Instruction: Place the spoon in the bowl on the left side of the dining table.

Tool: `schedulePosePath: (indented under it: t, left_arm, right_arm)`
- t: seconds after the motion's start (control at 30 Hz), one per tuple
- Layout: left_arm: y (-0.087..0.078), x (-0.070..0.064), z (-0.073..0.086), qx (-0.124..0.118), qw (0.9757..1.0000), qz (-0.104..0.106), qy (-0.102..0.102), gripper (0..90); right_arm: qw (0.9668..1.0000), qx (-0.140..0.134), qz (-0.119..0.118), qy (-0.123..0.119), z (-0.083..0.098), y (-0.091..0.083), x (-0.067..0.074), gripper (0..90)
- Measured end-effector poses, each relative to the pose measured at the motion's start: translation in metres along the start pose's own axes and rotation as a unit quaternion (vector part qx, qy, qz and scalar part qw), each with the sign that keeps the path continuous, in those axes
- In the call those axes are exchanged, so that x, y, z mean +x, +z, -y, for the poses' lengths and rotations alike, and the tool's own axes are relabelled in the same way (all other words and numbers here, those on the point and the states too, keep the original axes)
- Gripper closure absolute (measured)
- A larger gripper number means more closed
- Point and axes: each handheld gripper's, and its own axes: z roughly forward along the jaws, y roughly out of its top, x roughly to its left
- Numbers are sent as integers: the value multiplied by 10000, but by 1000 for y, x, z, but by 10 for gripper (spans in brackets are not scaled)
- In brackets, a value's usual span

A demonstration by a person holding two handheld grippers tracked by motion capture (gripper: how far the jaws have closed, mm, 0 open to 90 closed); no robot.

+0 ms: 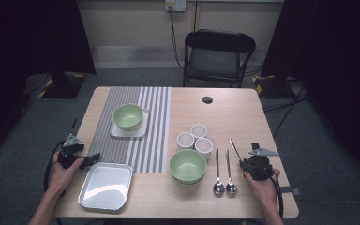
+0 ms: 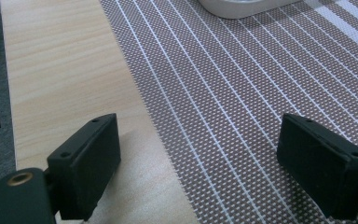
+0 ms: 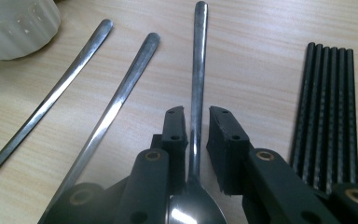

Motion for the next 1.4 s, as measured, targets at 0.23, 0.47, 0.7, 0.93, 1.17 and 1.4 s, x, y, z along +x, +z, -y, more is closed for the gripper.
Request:
schedulePosePath:
  t: [0.23,0.47,0.7,0.93,1.17,1.4]
  left_arm:
    - [0,0,0,-4,10000,2,-4,129]
    - [0,0,0,-6,10000,-2,0,128]
    - [0,0,0,-21,10000,8,-24,128]
    - [0,0,0,-9,10000,3,3,128]
    - [1,0,0,-19,10000,14,-28,128]
    - [1,0,0,-19,10000,16,-26,127]
  right_arm:
    - [10000,-53,46,10,-6,7,-1,805]
    - [10000,-39,9,64,-8,9,-1,853]
    - [10000,-26,1,85,-7,7,-2,855]
    - [9998,-91,-55,148,-8,5,-3,855]
    - [9999,-51,-45,112,-7,8,-3,855]
    - [10000,-50,-16,5,-7,8,0,785]
